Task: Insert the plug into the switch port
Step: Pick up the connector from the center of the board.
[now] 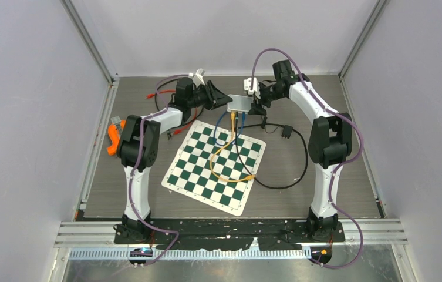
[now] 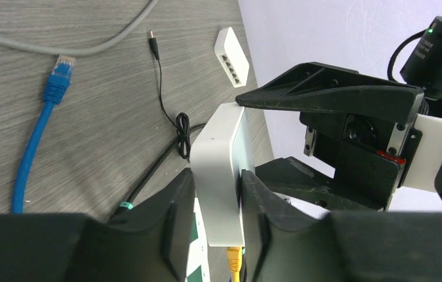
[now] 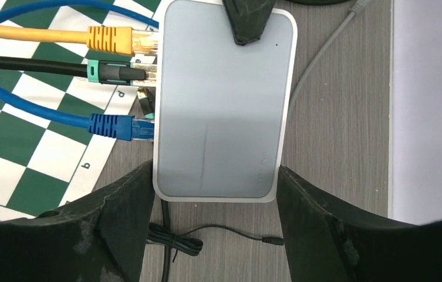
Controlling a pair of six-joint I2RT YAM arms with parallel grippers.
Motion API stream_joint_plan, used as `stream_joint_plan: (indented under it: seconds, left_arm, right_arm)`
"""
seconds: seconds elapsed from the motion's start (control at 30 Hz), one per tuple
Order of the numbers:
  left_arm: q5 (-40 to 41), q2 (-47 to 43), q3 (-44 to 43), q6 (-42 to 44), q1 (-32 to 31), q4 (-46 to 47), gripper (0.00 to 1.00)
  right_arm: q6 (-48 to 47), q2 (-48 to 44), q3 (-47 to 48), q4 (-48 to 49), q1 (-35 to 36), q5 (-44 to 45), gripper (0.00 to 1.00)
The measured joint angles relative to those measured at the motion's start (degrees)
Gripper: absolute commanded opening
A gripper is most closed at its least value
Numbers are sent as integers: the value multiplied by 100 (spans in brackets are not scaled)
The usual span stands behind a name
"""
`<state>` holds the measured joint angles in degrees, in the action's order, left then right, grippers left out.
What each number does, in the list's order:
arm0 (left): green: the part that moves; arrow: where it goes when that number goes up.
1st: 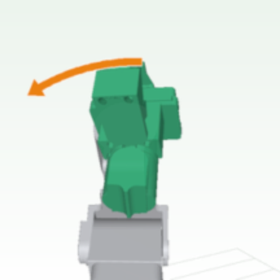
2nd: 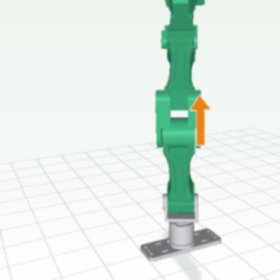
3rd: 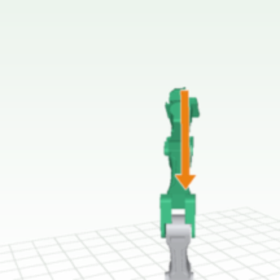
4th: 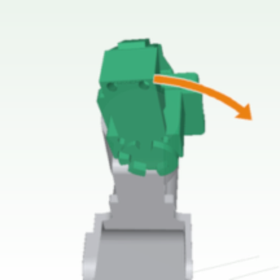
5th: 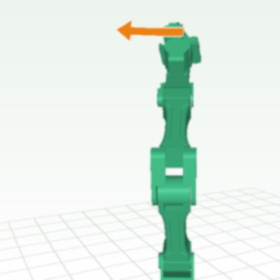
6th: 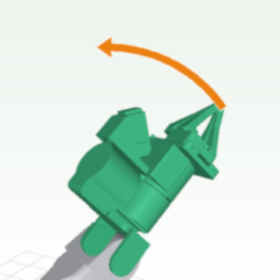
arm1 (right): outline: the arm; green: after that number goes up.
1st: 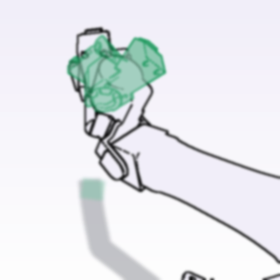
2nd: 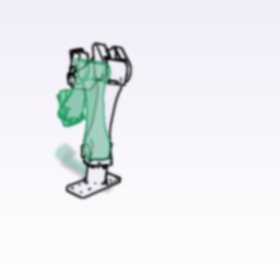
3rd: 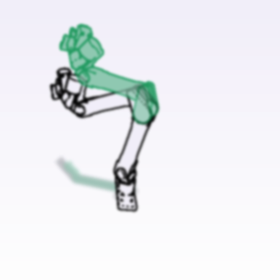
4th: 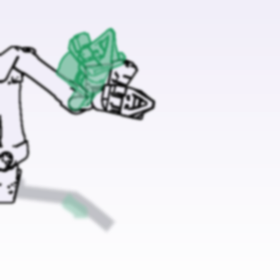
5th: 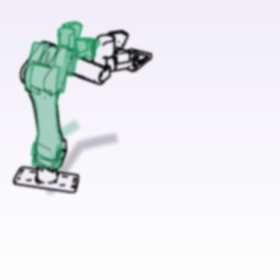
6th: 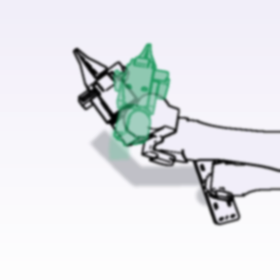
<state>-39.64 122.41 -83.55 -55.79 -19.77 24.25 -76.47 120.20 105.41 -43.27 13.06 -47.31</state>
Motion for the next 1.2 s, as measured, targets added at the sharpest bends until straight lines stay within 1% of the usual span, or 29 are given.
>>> stream_joint_plan:
  seconds: [0.03,0.07,0.13,0.17,0.23,0.3,0.4,0.57,0.73,0.8,0.93,1.03,1.2]
  left_arm:
    - [-9,24,-2,-83,4,70,18]
    - [-9,48,-7,-168,17,127,12]
    - [22,81,-59,-332,28,138,3]
    - [50,101,-98,-409,42,129,0]
    - [66,122,-146,-490,57,127,0]
    - [66,138,-184,-494,68,142,0]
    - [70,138,-188,-400,63,190,0]
    - [197,138,-334,-334,122,251,0]
    - [186,138,-348,-181,153,70,0]
    - [186,138,-348,-153,153,50,0]
    - [188,138,-345,-68,153,33,0]
    - [192,133,-317,-52,153,37,0]
    - [192,70,-101,-4,179,39,0]
  right_arm:
    - [63,0,-2,55,-15,-4,55]
    - [149,-7,-17,120,-20,-2,57]
    - [334,-33,-107,326,-22,35,63]
    - [461,-63,-192,509,-28,48,73]
    - [658,-125,-317,748,-39,76,80]
    - [1045,-221,-501,1049,-39,107,81]
    - [1941,-365,-717,1510,-61,249,77]
    - [3873,-396,-734,2149,-225,516,77]
    - [5855,-396,-514,2855,-730,774,72]
    - [6505,-396,-457,3008,-879,1088,67]
    - [7639,-332,-337,2938,-1036,2103,60]
    - [8303,-101,-48,2586,-949,2951,58]
    - [8900,369,393,1941,-669,4291,58]
